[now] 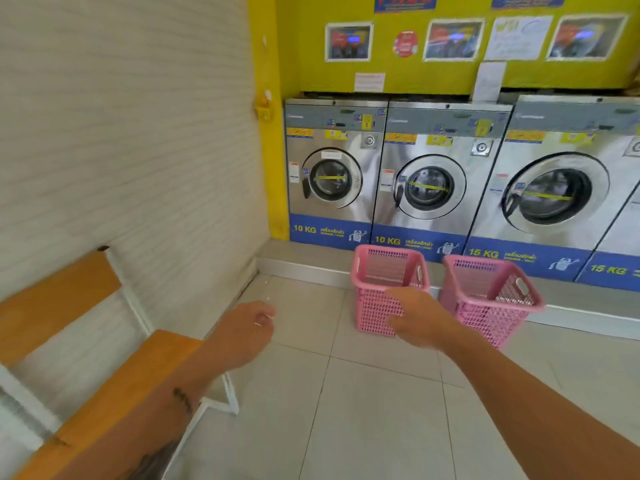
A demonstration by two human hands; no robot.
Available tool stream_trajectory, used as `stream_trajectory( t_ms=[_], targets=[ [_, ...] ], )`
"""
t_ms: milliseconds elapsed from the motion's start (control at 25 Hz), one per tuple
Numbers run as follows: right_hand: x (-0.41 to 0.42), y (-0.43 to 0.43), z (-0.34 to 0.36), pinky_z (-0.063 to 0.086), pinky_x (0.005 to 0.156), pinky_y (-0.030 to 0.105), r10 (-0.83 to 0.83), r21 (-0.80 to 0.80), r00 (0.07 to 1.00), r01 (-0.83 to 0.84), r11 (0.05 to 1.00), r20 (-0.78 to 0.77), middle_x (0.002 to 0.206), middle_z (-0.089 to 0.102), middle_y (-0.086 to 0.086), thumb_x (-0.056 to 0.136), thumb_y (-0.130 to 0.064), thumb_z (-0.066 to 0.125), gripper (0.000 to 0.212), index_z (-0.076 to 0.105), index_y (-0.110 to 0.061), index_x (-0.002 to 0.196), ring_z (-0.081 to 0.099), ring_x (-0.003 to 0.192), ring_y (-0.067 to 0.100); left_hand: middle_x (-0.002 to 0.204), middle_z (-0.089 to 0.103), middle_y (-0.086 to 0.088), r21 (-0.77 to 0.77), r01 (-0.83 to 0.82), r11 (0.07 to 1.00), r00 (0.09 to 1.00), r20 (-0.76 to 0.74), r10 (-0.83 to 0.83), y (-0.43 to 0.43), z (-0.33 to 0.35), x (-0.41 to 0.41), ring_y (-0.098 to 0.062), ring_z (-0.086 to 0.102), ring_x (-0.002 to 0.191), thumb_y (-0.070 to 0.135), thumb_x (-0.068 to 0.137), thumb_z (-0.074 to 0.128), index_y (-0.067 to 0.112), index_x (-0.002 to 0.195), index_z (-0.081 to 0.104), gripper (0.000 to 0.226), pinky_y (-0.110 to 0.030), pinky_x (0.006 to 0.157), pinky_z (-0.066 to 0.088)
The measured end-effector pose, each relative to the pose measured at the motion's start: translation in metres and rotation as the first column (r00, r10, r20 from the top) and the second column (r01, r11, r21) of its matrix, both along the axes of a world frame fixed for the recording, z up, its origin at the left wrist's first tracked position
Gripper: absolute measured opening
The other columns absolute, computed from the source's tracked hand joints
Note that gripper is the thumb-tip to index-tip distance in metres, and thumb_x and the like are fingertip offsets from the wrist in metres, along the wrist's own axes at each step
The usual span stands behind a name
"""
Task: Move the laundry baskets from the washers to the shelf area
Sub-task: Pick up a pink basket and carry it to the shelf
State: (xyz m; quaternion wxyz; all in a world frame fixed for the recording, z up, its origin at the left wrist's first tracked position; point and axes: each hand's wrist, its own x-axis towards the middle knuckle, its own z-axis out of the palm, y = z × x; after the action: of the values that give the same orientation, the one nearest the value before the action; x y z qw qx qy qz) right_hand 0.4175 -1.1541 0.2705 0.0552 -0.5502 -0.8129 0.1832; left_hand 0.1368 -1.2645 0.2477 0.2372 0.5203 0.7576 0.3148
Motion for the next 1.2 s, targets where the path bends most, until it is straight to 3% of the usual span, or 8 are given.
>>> stream_trajectory(
  t_ms=[80, 160, 360, 440, 560, 760, 1000, 1200],
  targets=[
    [0.017, 0.037, 0.005, 0.047, 0.097, 0.036, -0.044, 0.016, 0.999, 0.044, 0.999, -0.002, 0.129, 0.06, 0.009, 0.088, -0.012, 0.055, 0.041, 0.055, -0.008, 0.129, 0.058, 0.117, 0.028, 0.112, 0.064, -0.001, 0.053, 0.02, 0.998, 0.999, -0.027, -0.019, 0.058, 0.003, 0.009, -0.008, 0.06, 0.079, 0.018, 0.093, 0.051, 0.021, 0.114, 0.067, 0.027, -0.009, 0.062, 0.043],
    [0.027, 0.084, 0.008, 0.045, 0.089, 0.029, -0.087, 0.022, 0.996, 0.087, 0.996, 0.002, 0.132, 0.056, 0.004, 0.091, -0.014, 0.054, 0.045, 0.05, -0.014, 0.136, 0.056, 0.116, 0.023, 0.11, 0.065, 0.0, 0.079, 0.037, 0.996, 0.999, -0.03, -0.035, 0.118, -0.001, 0.012, -0.015, 0.062, 0.09, 0.018, 0.092, 0.053, 0.021, 0.111, 0.07, 0.026, -0.018, 0.077, 0.046],
    [0.053, 0.199, 0.012, 0.048, 0.096, 0.041, -0.199, 0.031, 0.98, 0.198, 0.98, 0.028, 0.11, 0.06, -0.007, 0.091, -0.02, 0.05, 0.025, 0.055, -0.02, 0.116, 0.055, 0.099, 0.017, 0.114, 0.068, 0.001, 0.041, 0.19, 0.981, 0.978, -0.098, -0.185, 0.271, -0.009, 0.014, -0.013, 0.059, 0.095, 0.018, 0.091, 0.053, 0.026, 0.104, 0.069, 0.023, -0.022, 0.086, 0.043],
    [0.067, 0.238, 0.02, 0.051, 0.088, 0.034, -0.293, 0.045, 0.956, 0.292, 0.955, 0.009, 0.124, 0.061, 0.003, 0.091, -0.019, 0.051, 0.04, 0.051, -0.017, 0.131, 0.059, 0.1, 0.02, 0.111, 0.068, 0.0, 0.007, 0.269, 0.963, 0.957, -0.115, -0.267, 0.335, -0.001, 0.024, -0.015, 0.062, 0.094, 0.019, 0.092, 0.051, 0.026, 0.104, 0.069, 0.023, -0.025, 0.081, 0.048],
    [0.093, 0.304, 0.016, 0.047, 0.07, 0.022, -0.315, 0.015, 0.947, 0.315, 0.949, 0.059, 0.115, 0.062, 0.005, 0.093, -0.01, 0.049, 0.036, 0.05, -0.013, 0.128, 0.056, 0.083, 0.015, 0.106, 0.068, 0.002, -0.015, 0.364, 0.931, 0.928, -0.074, -0.364, 0.421, 0.004, 0.054, -0.015, 0.062, 0.094, 0.019, 0.092, 0.053, 0.026, 0.108, 0.067, 0.023, -0.025, 0.075, 0.047],
    [0.141, 0.443, -0.016, 0.051, 0.093, 0.04, -0.37, 0.006, 0.928, 0.371, 0.929, -0.053, 0.12, 0.063, 0.009, 0.089, -0.019, 0.054, 0.037, 0.055, -0.013, 0.126, 0.061, 0.108, 0.028, 0.105, 0.065, 0.004, 0.003, 0.367, 0.93, 0.929, -0.055, -0.366, 0.552, -0.018, 0.102, -0.008, 0.059, 0.089, 0.017, 0.093, 0.055, 0.023, 0.115, 0.066, 0.026, -0.017, 0.072, 0.042],
    [0.179, 0.613, -0.05, 0.031, 0.111, 0.035, -0.283, -0.104, 0.958, 0.279, 0.955, -0.032, 0.149, 0.043, 0.012, 0.089, -0.01, 0.054, 0.057, 0.04, -0.009, 0.144, 0.041, 0.137, 0.027, 0.101, 0.068, 0.004, -0.027, 0.214, 0.977, 0.975, -0.051, -0.215, 0.674, -0.056, 0.136, -0.001, 0.057, 0.078, 0.018, 0.092, 0.055, 0.023, 0.11, 0.069, 0.023, -0.012, 0.063, 0.038],
    [0.183, 0.724, -0.093, 0.032, 0.108, 0.034, -0.245, -0.189, 0.97, 0.239, 0.952, -0.005, 0.146, 0.047, 0.015, 0.08, -0.02, 0.049, 0.058, 0.048, -0.005, 0.135, 0.043, 0.133, 0.028, 0.114, 0.068, 0.001, -0.139, 0.175, 0.975, 0.984, -0.017, -0.179, 0.766, -0.099, 0.143, -0.012, 0.062, 0.091, 0.016, 0.093, 0.046, 0.023, 0.111, 0.069, 0.03, -0.022, 0.076, 0.044]
  ],
)
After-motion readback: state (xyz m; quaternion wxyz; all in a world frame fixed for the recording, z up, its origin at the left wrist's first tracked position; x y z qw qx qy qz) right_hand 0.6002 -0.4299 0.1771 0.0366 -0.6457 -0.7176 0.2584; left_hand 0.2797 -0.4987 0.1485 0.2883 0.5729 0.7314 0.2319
